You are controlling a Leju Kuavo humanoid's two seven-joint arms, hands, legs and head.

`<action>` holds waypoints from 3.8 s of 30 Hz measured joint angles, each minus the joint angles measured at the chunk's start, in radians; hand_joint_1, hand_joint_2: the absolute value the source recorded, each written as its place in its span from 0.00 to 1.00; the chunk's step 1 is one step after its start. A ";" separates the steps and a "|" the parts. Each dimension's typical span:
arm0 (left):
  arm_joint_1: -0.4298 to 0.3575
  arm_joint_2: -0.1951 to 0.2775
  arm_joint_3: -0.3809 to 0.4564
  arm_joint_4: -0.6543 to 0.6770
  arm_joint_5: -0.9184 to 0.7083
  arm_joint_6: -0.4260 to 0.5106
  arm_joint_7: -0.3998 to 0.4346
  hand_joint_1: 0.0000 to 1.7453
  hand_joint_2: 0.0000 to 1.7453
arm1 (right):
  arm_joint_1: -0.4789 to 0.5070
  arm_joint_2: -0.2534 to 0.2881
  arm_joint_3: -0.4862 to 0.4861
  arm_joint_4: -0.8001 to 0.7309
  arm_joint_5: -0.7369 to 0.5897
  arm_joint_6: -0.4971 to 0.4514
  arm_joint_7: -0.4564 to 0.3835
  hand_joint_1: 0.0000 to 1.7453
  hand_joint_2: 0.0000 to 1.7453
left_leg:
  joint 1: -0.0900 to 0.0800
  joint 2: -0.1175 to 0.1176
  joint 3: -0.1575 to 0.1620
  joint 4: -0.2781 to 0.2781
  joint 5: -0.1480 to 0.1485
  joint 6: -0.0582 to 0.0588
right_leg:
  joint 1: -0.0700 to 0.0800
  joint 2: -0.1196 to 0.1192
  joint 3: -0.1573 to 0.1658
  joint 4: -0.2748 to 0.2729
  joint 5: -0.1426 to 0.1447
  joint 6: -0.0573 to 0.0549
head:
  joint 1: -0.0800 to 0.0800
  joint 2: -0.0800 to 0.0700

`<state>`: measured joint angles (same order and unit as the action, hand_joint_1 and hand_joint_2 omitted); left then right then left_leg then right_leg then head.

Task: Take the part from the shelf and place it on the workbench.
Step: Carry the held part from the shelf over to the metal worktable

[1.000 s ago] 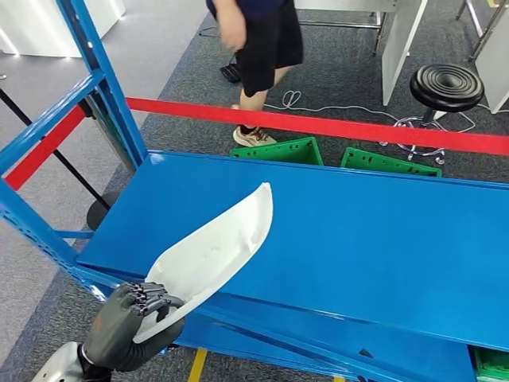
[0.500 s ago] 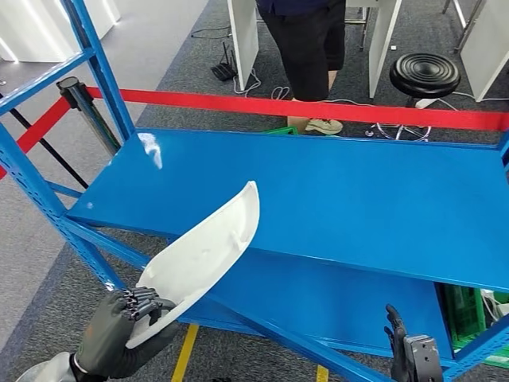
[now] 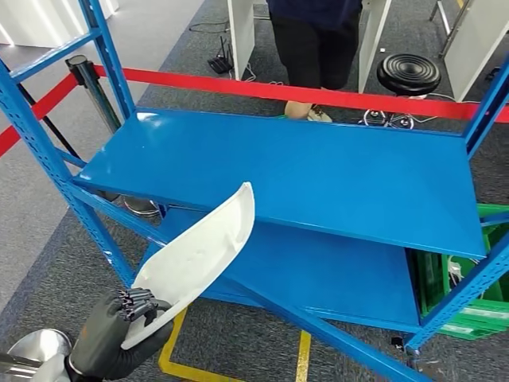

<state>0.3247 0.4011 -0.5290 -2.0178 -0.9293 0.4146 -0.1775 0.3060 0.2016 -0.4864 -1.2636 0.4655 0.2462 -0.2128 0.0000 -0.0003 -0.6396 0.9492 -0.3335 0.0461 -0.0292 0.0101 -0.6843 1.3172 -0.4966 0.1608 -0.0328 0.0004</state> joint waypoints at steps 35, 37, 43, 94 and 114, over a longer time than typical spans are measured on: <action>0.007 0.028 -0.013 -0.005 -0.015 0.021 0.016 0.97 1.00 | -0.076 0.092 -0.192 0.072 0.151 0.075 -0.061 0.00 0.00 | -0.057 0.007 0.008 0.030 -0.023 -0.001 | 0.082 -0.020 0.227 -0.313 -0.044 -0.191 | -0.005 0.000; 0.008 0.029 -0.013 -0.005 -0.016 0.022 0.017 0.97 1.00 | -0.077 0.096 -0.196 0.072 0.152 0.077 -0.063 0.00 0.00 | -0.053 0.011 0.005 0.024 -0.004 -0.008 | 0.083 -0.019 0.226 -0.344 -0.030 -0.190 | 0.001 0.000; 0.009 0.031 -0.012 -0.005 -0.016 0.022 0.018 0.97 1.00 | -0.076 0.105 -0.204 0.074 0.154 0.083 -0.063 0.00 0.00 | -0.018 -0.003 -0.055 0.256 -0.221 -0.080 | 0.035 -0.022 0.154 -0.356 0.057 -0.168 | 0.003 0.000; 0.101 0.041 0.001 -0.005 0.001 0.119 0.163 0.97 1.00 | -0.114 0.126 -0.253 0.180 0.232 0.058 -0.111 0.00 0.00 | 0.007 0.071 0.142 0.016 -0.137 -0.051 | 0.023 -0.046 0.102 -0.233 0.021 -0.108 | 0.015 0.000; 0.178 0.068 0.107 -0.012 0.055 0.185 0.177 0.97 1.00 | -0.121 0.074 -0.023 0.315 0.061 -0.142 -0.036 0.00 0.00 | 0.017 -0.055 0.126 0.022 -0.136 -0.067 | 0.028 0.108 0.077 -0.306 0.082 -0.126 | 0.008 0.000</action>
<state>0.5029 0.4689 -0.4220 -2.0295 -0.8739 0.5993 -0.0005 0.1847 0.2756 -0.5091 -0.9487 0.5262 0.1041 -0.2484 0.0166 -0.0558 -0.5136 0.9707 -0.4699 -0.0209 -0.0010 0.1177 -0.6073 1.0114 -0.4150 0.0347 -0.0252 0.0000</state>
